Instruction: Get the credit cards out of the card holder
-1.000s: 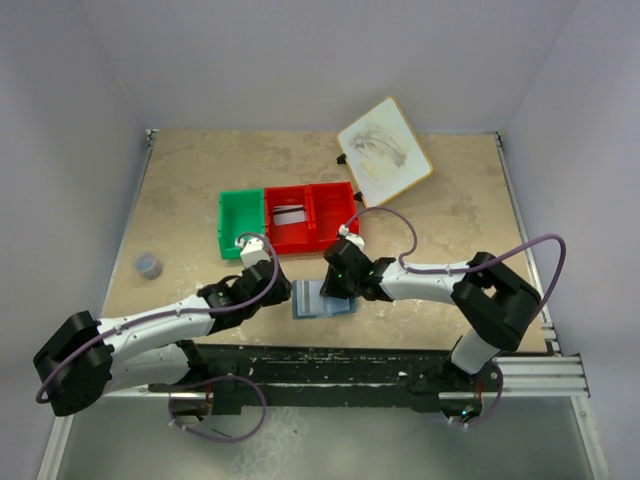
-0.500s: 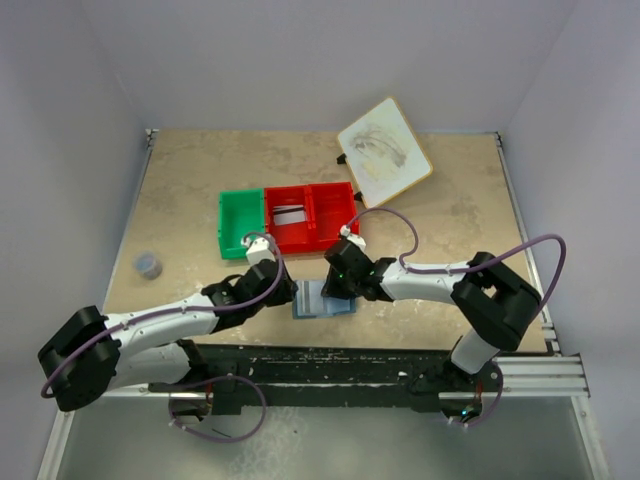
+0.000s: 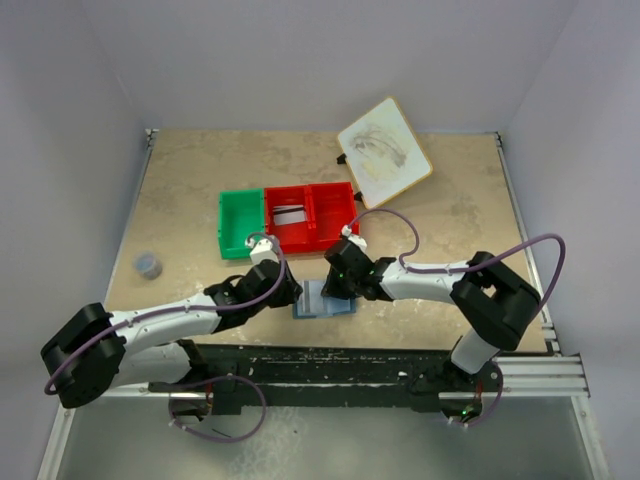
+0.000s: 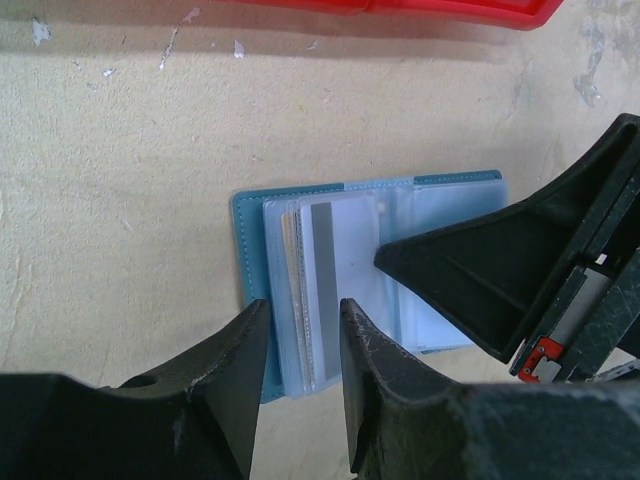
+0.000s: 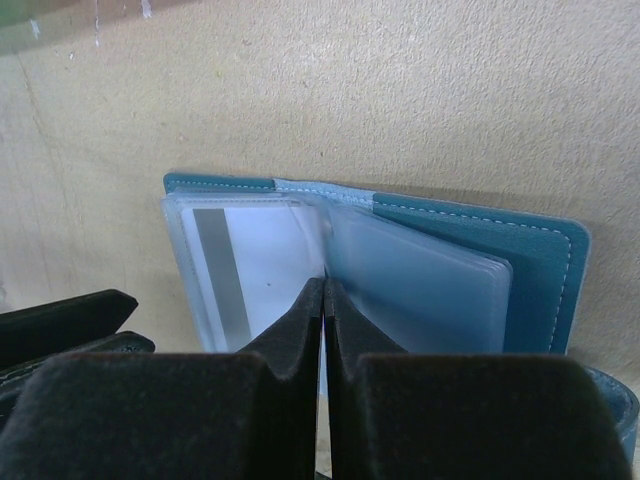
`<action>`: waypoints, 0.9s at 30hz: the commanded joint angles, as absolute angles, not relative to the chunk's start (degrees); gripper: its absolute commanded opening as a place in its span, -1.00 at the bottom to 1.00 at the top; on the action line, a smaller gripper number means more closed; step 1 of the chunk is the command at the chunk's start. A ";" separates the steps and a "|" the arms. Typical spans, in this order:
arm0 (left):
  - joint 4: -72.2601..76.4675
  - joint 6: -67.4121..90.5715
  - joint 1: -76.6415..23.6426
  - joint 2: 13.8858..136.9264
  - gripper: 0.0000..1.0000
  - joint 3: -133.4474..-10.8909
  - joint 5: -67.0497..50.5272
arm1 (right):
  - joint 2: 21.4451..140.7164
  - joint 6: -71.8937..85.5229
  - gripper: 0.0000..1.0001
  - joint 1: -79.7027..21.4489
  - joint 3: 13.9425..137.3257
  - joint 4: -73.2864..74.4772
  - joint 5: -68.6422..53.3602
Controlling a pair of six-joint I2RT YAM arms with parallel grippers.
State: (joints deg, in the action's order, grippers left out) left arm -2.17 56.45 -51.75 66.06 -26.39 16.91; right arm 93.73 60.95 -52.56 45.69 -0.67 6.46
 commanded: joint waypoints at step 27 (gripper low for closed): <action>8.75 59.30 -51.50 69.01 -0.27 -24.15 9.80 | 97.32 62.02 -0.97 -52.56 45.48 6.11 9.07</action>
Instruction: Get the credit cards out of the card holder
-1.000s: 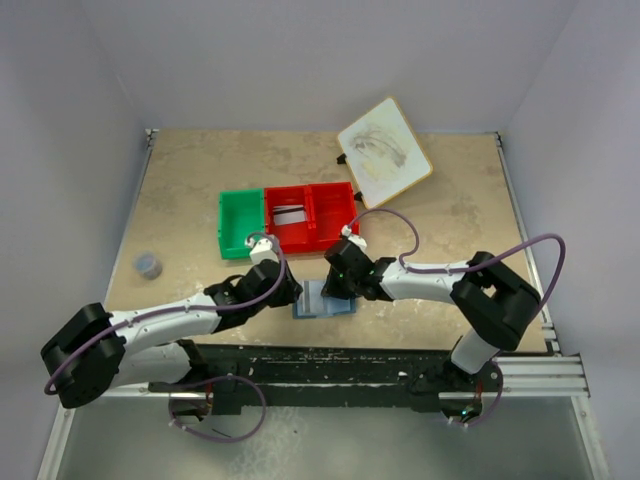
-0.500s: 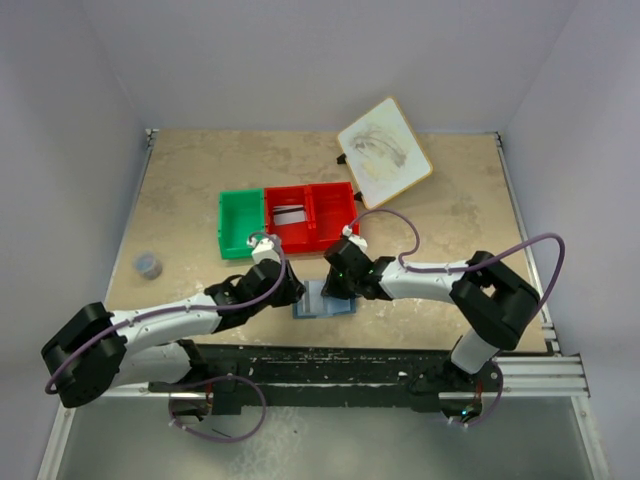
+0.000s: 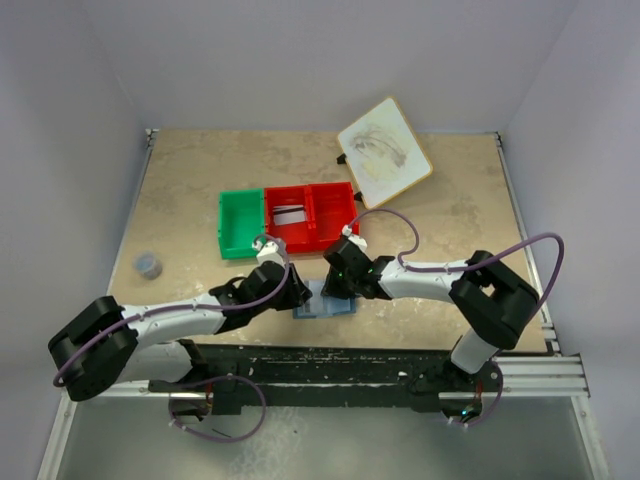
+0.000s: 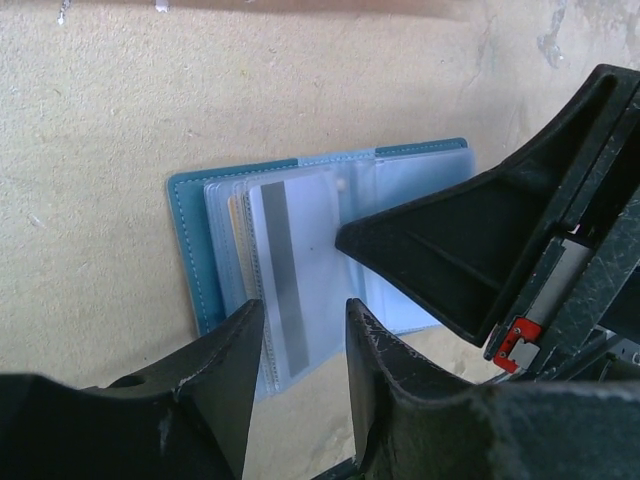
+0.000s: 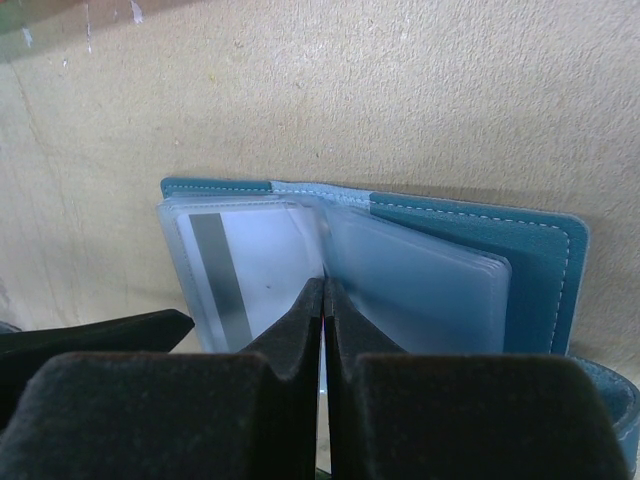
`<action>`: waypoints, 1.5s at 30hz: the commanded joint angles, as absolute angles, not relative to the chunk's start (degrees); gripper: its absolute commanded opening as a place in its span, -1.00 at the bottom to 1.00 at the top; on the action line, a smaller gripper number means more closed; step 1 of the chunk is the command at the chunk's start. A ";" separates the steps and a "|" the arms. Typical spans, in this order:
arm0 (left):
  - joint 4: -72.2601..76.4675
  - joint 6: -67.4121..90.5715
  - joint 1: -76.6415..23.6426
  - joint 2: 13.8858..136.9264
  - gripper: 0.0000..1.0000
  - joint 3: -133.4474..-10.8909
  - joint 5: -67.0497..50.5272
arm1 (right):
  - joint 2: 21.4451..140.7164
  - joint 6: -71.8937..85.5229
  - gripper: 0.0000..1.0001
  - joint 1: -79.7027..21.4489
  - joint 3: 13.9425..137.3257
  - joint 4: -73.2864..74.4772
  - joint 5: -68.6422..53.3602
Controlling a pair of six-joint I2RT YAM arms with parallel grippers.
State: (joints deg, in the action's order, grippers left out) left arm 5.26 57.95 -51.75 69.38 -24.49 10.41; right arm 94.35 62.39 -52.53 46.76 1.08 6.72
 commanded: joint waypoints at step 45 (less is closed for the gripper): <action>12.97 58.63 -51.50 70.03 -0.27 -23.56 6.76 | 97.19 62.20 -0.95 -52.54 45.98 6.29 8.77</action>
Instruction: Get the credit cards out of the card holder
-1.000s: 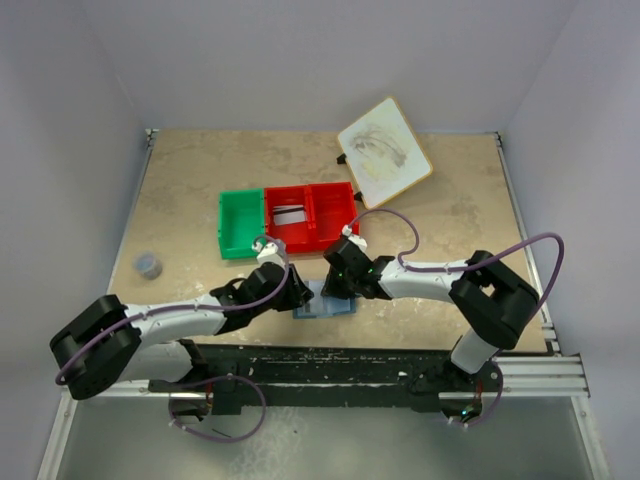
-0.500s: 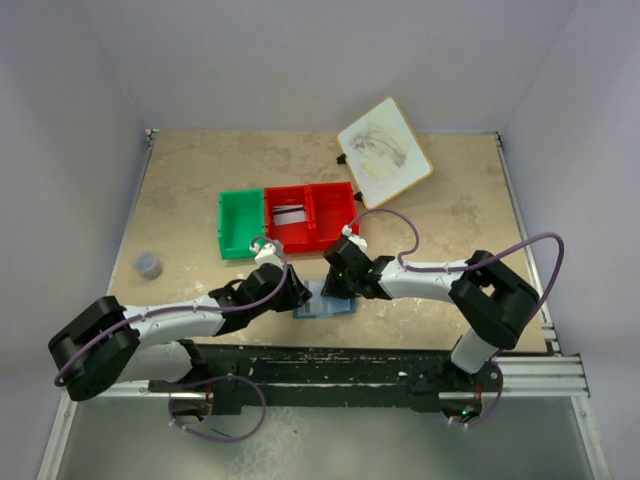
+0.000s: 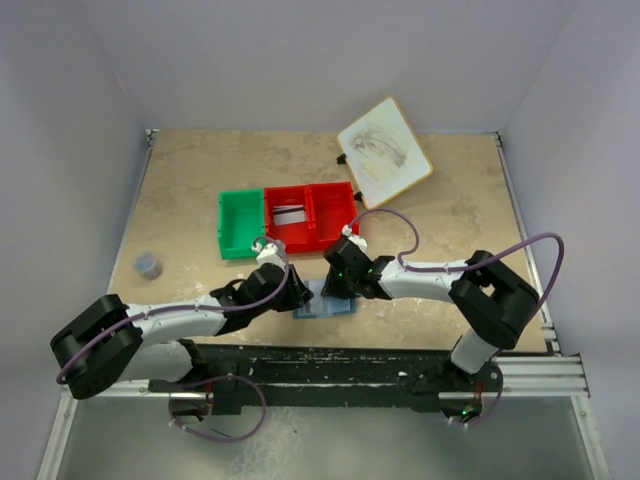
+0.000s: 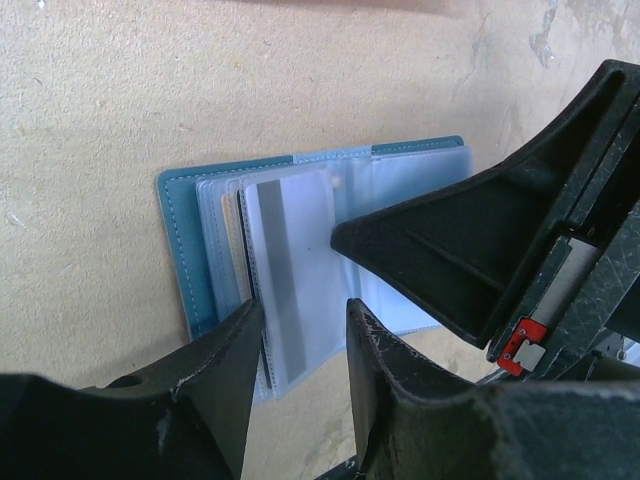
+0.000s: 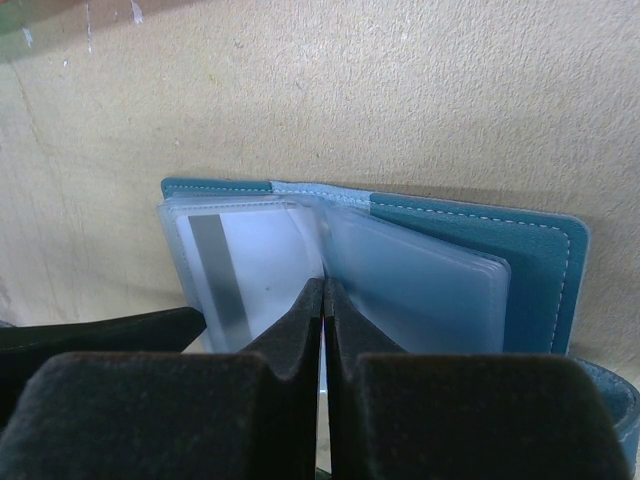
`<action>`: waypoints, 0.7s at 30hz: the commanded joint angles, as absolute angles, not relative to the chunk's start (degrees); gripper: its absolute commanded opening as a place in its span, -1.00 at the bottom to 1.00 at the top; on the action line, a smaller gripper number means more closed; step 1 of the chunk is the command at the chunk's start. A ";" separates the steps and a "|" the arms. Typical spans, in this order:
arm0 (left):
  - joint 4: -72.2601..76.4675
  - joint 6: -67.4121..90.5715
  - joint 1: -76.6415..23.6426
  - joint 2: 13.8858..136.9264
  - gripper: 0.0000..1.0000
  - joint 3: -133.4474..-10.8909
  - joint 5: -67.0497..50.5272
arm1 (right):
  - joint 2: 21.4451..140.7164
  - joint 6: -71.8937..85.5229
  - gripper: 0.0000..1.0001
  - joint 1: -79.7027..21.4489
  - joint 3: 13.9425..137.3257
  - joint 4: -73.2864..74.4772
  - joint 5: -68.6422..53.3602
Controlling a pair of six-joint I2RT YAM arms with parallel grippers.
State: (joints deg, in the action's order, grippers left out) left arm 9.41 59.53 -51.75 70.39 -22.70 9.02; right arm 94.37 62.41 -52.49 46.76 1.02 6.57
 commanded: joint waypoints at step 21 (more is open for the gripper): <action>18.46 58.66 -51.66 72.03 -0.30 -24.19 3.68 | 95.04 62.04 -0.91 -52.56 45.46 5.54 8.71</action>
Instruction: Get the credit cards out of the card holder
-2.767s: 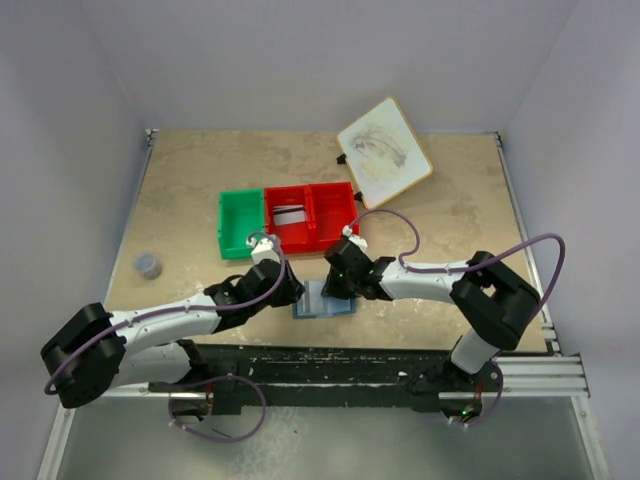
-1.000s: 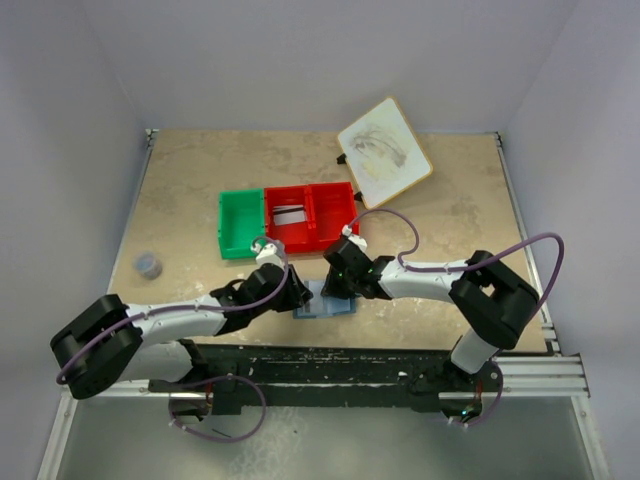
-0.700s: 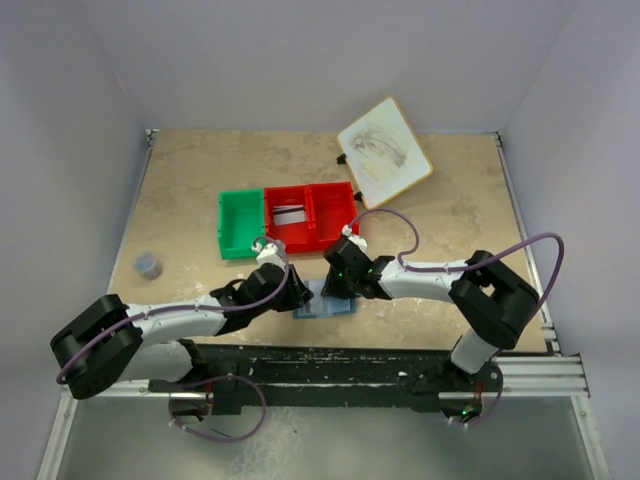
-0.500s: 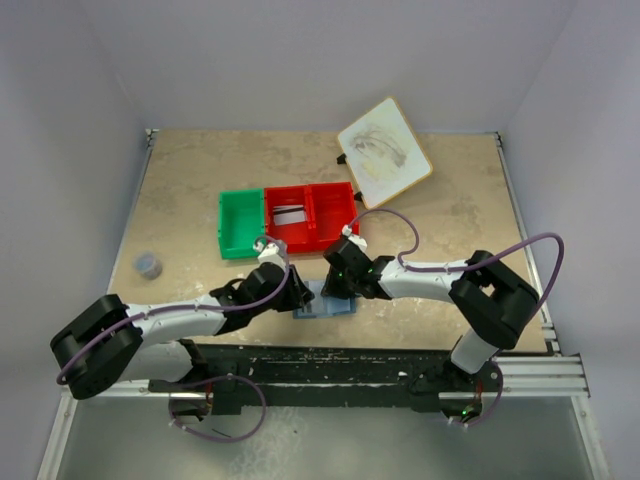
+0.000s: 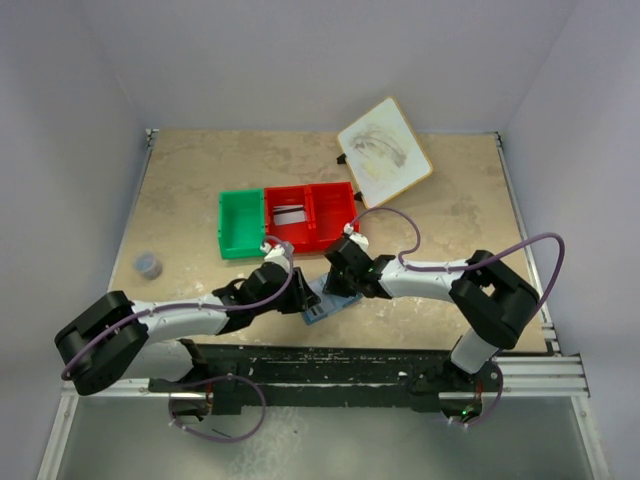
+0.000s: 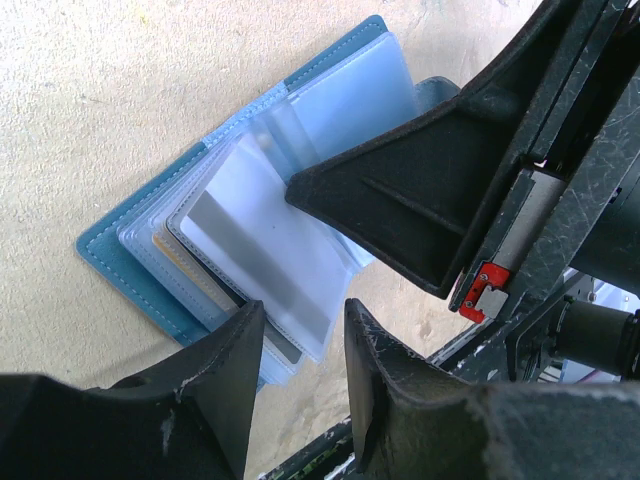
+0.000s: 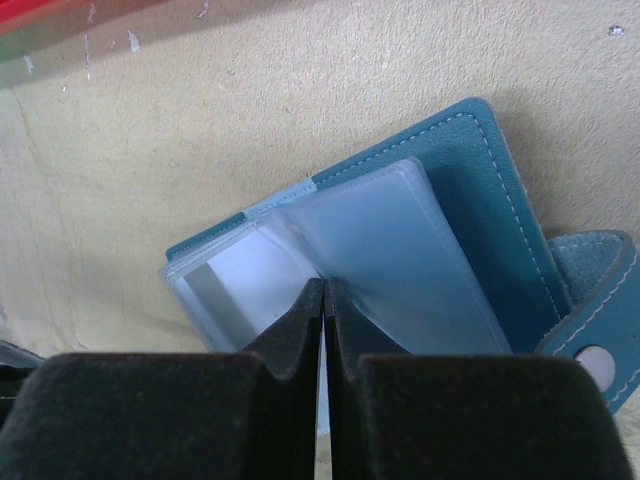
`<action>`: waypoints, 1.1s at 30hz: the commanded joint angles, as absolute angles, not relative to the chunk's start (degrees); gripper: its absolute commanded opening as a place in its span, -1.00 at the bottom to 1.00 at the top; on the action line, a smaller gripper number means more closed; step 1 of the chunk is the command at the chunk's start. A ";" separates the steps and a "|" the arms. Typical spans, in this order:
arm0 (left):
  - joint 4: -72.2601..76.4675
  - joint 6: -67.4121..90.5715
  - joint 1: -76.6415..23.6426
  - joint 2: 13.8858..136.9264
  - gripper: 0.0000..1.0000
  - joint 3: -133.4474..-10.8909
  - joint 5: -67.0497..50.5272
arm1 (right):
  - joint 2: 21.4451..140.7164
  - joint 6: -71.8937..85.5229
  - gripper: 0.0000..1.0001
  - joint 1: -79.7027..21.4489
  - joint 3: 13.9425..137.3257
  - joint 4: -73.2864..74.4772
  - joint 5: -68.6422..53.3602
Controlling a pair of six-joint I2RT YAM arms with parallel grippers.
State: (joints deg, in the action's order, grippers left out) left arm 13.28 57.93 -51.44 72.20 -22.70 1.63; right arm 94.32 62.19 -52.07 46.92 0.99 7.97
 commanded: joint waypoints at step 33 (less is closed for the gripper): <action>27.38 87.11 -52.36 76.19 -0.29 -12.49 15.25 | 93.75 63.81 -0.91 -52.56 41.93 3.28 8.93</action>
State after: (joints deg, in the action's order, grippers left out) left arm 28.95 80.84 -51.94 75.07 -13.96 11.75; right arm 92.60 63.90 -51.72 43.68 -2.42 9.06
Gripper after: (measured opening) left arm 0.356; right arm 0.045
